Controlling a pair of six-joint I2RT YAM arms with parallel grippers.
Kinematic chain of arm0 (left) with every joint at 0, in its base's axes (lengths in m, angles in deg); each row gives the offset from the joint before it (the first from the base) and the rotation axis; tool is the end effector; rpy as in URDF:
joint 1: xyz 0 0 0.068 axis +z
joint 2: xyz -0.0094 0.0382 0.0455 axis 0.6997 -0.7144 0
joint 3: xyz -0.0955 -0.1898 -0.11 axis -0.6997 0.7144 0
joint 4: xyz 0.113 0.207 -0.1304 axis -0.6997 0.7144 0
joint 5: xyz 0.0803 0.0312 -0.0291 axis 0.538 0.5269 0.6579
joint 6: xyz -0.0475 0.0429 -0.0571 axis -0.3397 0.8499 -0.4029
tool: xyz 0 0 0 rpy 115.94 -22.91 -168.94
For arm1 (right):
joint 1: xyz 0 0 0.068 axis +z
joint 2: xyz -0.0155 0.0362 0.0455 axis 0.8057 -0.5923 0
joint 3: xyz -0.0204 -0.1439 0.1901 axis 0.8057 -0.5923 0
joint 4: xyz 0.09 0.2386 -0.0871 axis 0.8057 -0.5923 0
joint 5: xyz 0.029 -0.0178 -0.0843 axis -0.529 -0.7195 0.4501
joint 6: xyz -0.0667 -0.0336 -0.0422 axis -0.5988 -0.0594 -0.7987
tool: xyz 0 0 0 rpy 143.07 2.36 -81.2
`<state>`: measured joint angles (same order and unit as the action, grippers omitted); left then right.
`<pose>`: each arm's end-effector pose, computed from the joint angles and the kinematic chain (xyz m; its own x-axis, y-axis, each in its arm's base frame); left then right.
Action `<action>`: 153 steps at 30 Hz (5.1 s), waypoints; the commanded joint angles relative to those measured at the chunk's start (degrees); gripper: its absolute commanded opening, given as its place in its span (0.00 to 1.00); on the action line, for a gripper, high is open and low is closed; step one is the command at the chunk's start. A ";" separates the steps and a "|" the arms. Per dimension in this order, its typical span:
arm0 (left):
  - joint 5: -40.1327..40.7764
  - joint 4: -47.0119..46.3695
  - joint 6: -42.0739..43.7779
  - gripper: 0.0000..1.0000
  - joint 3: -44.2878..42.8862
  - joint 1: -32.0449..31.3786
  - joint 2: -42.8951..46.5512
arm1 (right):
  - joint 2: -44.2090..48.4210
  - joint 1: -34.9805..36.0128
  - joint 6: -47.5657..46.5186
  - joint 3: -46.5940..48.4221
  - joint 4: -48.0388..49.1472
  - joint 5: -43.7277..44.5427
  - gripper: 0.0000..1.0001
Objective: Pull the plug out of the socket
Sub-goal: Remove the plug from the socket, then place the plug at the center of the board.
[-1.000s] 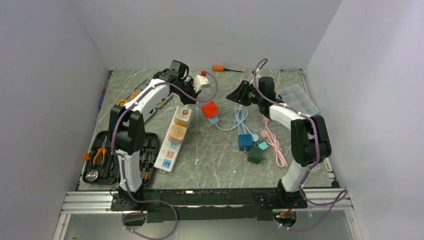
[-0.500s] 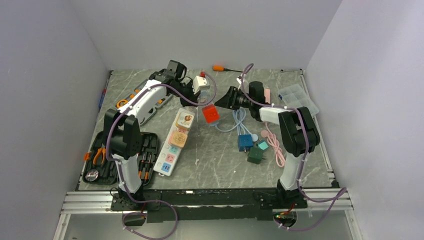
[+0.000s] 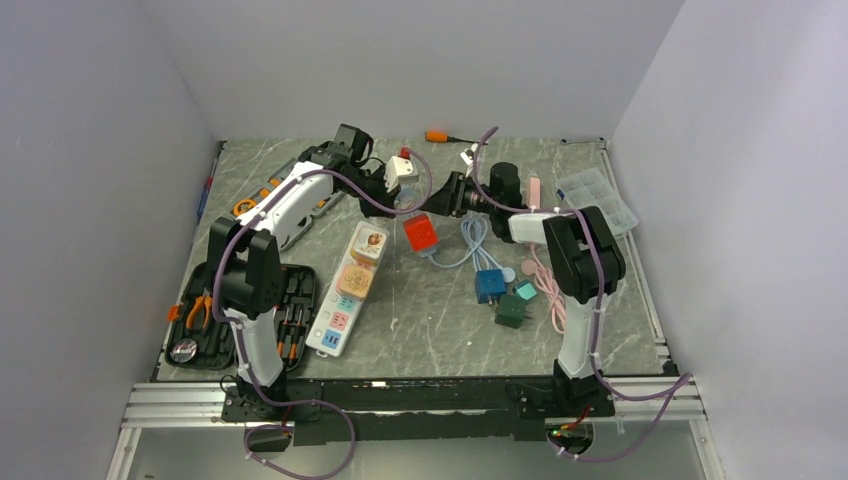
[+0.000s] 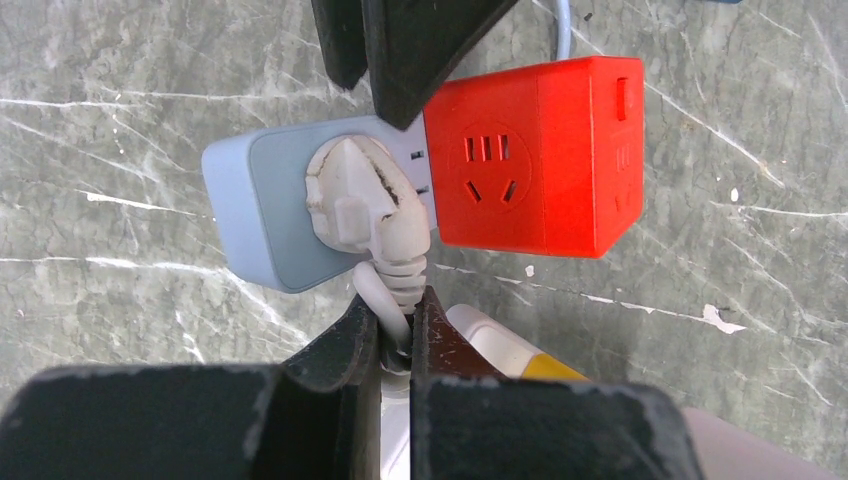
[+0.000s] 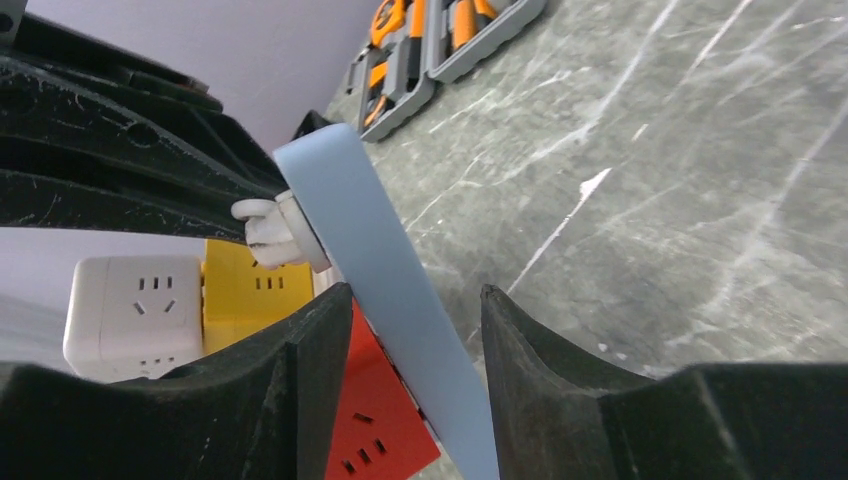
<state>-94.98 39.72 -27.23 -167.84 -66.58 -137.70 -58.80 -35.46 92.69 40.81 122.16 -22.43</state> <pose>0.3767 -0.2030 0.2163 -0.1566 0.6593 -0.7354 0.9752 0.2212 -0.0093 0.4035 0.1929 0.1359 -0.7435 0.2025 -0.6374 -0.5556 0.3435 0.7572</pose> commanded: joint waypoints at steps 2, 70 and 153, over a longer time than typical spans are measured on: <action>-7.32 -2.61 1.60 0.00 -1.00 -0.68 4.27 | -2.48 1.08 3.13 2.70 10.22 -8.43 0.51; -20.18 22.90 15.25 0.12 -12.12 -1.03 -4.48 | 13.63 4.68 -10.20 0.32 1.51 -3.82 0.00; 8.70 -10.93 27.31 1.00 13.34 -10.58 24.47 | 26.71 0.76 -5.51 -1.87 -16.52 21.92 0.00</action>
<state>-91.24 36.05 -5.70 -159.38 -74.95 -116.08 -35.66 -35.39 82.49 34.30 103.95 1.14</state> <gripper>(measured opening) 0.994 0.342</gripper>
